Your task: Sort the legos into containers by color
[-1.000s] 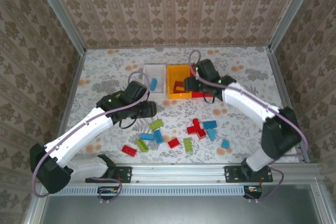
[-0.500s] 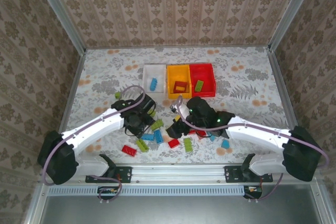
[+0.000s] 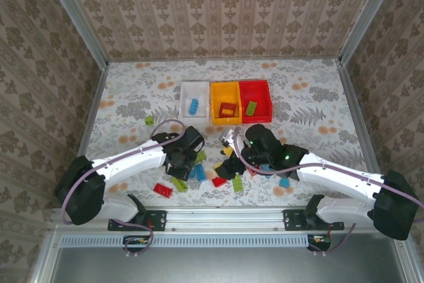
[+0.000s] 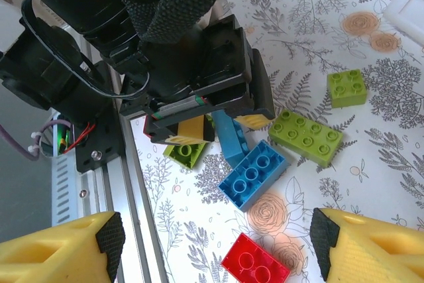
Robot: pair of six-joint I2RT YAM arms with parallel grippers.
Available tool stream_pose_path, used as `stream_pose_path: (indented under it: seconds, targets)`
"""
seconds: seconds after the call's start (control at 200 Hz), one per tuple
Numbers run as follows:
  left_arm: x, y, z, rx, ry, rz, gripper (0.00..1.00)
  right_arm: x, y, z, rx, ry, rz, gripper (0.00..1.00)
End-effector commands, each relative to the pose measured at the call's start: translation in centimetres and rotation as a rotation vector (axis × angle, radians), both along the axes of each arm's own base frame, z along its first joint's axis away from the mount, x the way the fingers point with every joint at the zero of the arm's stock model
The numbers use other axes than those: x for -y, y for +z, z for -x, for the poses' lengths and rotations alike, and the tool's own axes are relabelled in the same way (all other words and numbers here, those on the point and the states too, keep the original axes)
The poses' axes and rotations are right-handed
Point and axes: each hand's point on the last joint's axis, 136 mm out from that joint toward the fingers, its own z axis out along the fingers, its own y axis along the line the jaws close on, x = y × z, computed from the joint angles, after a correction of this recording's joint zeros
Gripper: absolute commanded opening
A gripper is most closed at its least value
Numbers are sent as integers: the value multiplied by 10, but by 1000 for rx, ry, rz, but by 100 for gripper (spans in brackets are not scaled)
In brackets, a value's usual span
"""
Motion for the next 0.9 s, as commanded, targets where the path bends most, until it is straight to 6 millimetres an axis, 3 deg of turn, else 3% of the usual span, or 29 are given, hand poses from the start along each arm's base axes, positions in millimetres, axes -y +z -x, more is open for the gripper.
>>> stream_pose_path:
  seconds: [0.0, 0.535, 0.895]
  targets:
    - [-5, -9, 5, -31, 110, -20, 49, 2, 0, 5, 6, 25, 1, 77]
    - [-7, -17, 20, -89, 119, -57, 50, 5, -9, -3, -9, -19, 9, 78]
    - [-10, -32, 14, -70, 160, -59, 47, 2, -12, -6, -17, -22, 9, 78]
